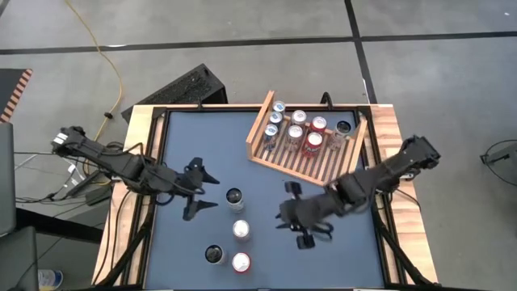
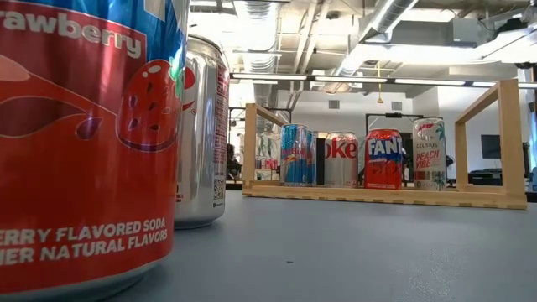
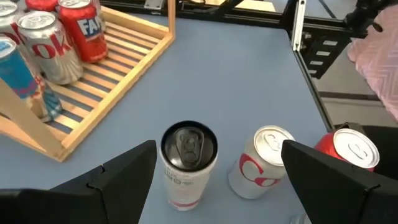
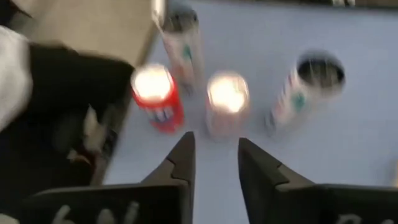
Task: Place canned beverage on shelf
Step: Put the top white and pink soda can aligned with the other white and pink soda can on the shelf
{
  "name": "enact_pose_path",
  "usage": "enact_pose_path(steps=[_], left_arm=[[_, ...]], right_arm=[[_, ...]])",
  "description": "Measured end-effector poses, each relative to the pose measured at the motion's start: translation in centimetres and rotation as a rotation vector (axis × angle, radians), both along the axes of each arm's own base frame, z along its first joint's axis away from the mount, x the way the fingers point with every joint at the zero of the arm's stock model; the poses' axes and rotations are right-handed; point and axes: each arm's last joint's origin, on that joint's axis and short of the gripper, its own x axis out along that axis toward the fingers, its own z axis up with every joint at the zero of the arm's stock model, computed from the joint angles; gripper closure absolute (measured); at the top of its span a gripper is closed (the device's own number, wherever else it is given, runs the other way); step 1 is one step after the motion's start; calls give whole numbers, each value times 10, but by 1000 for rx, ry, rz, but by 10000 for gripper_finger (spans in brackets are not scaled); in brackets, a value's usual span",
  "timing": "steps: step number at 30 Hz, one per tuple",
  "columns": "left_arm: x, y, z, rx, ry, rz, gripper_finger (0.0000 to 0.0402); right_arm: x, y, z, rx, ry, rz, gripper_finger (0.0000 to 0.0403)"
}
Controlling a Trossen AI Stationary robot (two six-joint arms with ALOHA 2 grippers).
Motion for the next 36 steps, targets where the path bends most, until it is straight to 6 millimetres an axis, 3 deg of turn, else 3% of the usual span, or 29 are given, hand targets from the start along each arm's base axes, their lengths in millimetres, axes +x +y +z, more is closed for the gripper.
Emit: enact_pose_path(steps=[6,13,20,29,36], left_arm=[[-4,-5,17,73,22,-67,68],[-1,-5,32,84,14,-42,68],[11,0,24,102,38,126,68],[21,6,16,84,88,145,68],[50,-2,-11,192,202,-60,68]], right_arm=[[-22,33,-19,-57,87,-166,237],[-17,54,-40,-148,50,-263,160],[4,60,-74,-172,135,-254,153],[5,59,-73,-165,138,-253,153],[3,61,-73,-171,133,-250,153]])
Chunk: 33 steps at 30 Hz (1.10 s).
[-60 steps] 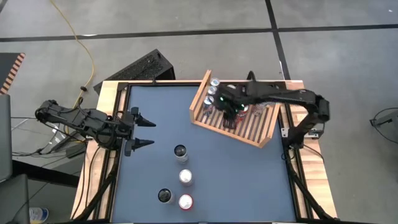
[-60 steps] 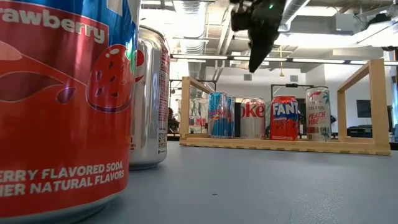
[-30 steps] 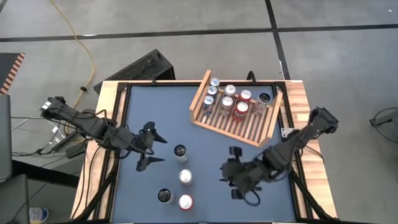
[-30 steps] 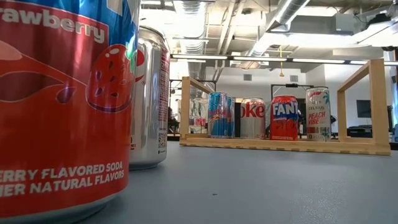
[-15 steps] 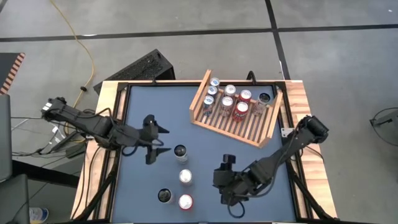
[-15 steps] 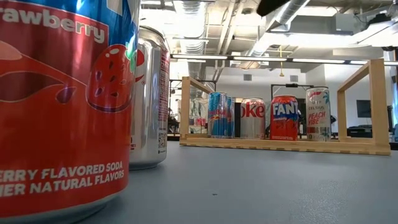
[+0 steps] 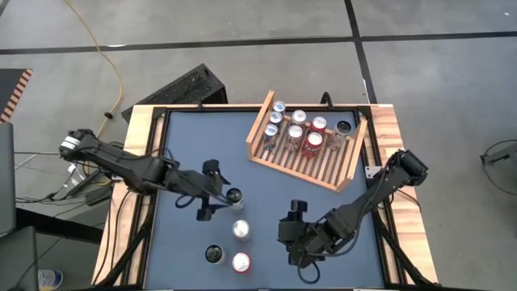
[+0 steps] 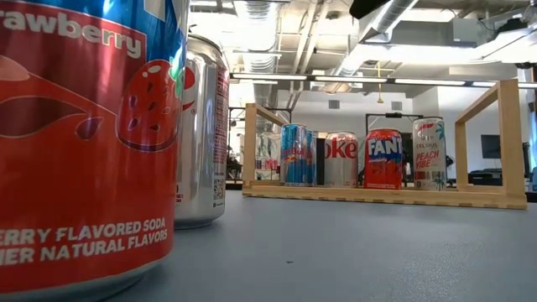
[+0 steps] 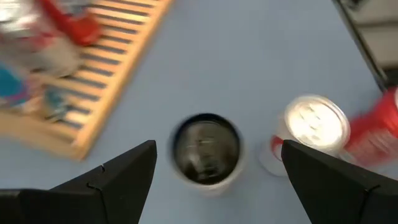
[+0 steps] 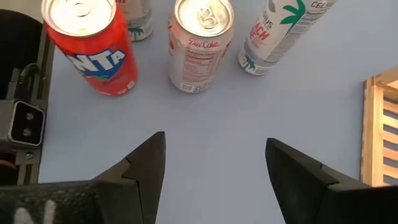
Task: Place canned beverage on shelf
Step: Put the top white and pink soda can aligned with the other white and pink soda can on the shelf
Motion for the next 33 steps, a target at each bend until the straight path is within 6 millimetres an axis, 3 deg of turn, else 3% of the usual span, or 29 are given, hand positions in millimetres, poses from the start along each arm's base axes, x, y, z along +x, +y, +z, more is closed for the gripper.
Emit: enact_pose_path(steps=[5,12,26,33], left_arm=[[15,-7,-13,24,26,-119,68],[26,2,-23,89,54,-57,68],[27,8,-25,76,82,-112,68],[26,19,-42,60,119,-79,68]], right_arm=[[-2,2,0,3,-1,3,154],[-2,2,0,4,-1,3,154],[-3,4,0,4,-1,7,154],[-4,6,0,2,-3,11,154]])
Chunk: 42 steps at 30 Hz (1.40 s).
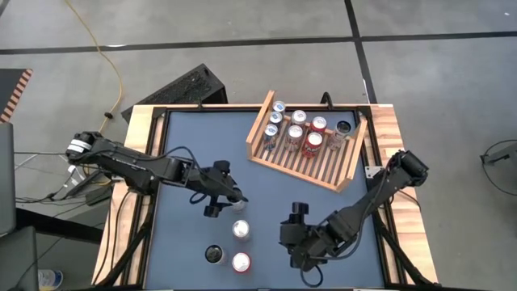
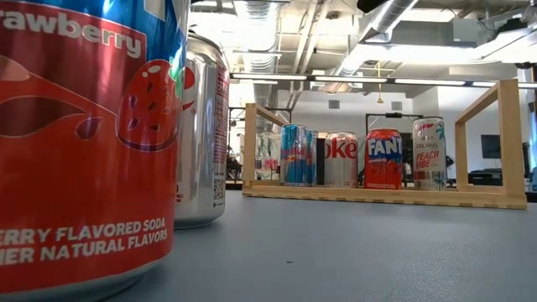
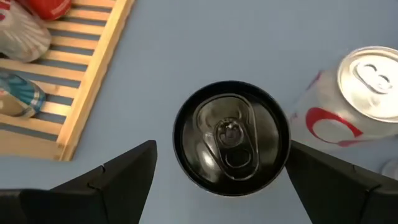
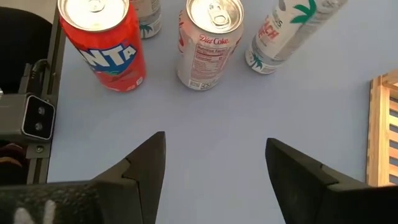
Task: Place canned beverage on shelf
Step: Put the top white and pink soda can aligned with the other white and pink soda can on the shelf
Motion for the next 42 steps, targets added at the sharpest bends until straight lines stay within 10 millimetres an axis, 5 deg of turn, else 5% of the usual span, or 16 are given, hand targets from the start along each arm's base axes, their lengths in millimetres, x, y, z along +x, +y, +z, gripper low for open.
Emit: enact_pose_path(steps=[23,42], left_arm=[[2,9,-22,-83,-94,-61,68],[-17,13,-71,-146,-303,5,68]], right_arm=[[1,0,1,-14,-21,5,154],[5,0,4,-47,-72,7,154]])
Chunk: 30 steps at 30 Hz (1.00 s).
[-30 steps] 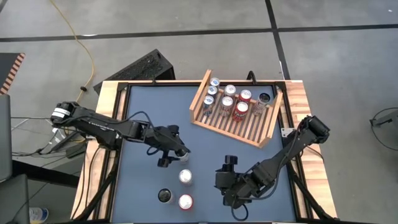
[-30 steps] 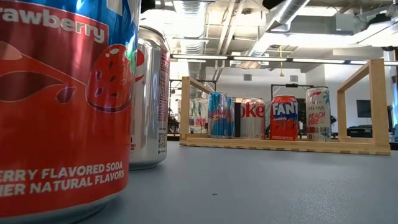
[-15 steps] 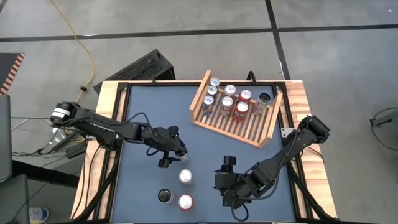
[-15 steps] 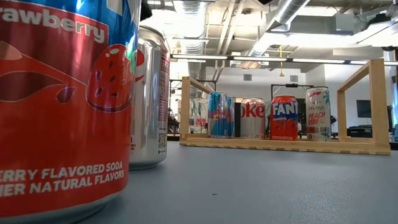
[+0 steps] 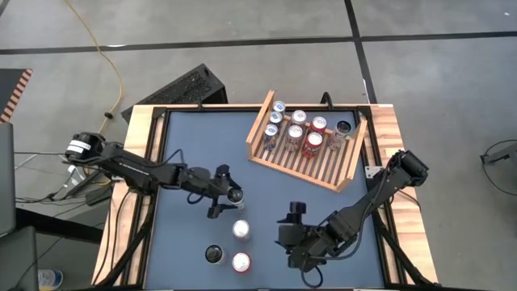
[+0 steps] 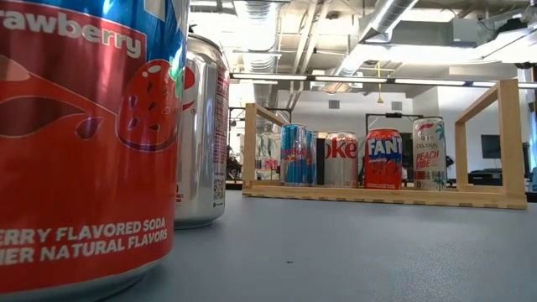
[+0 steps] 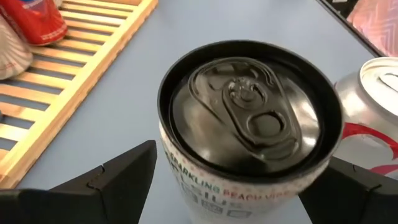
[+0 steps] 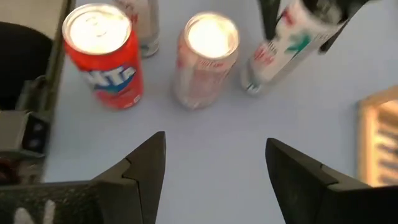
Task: Place canned beverage on shelf
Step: Put the top white and pink soda can aligned with the other white and pink soda can on the shelf
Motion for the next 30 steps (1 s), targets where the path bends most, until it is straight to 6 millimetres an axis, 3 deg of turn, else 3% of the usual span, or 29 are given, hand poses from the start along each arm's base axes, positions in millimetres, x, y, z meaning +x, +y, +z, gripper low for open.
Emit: enact_pose_path(steps=[5,12,18,21,24,30], left_arm=[[-4,1,-5,-5,-66,11,68],[-7,2,-9,20,-75,32,68],[-6,2,-7,48,-98,28,68],[-6,2,-7,49,-98,29,68],[-6,2,-7,52,-99,27,68],[-6,2,-7,53,-97,23,68]], right_arm=[[8,-17,13,-106,-48,43,154],[26,-92,56,3,-134,24,154],[63,-139,48,116,-162,156,154],[69,-156,48,137,-126,146,154],[77,-164,55,91,-133,169,153],[97,-156,44,119,40,301,142]])
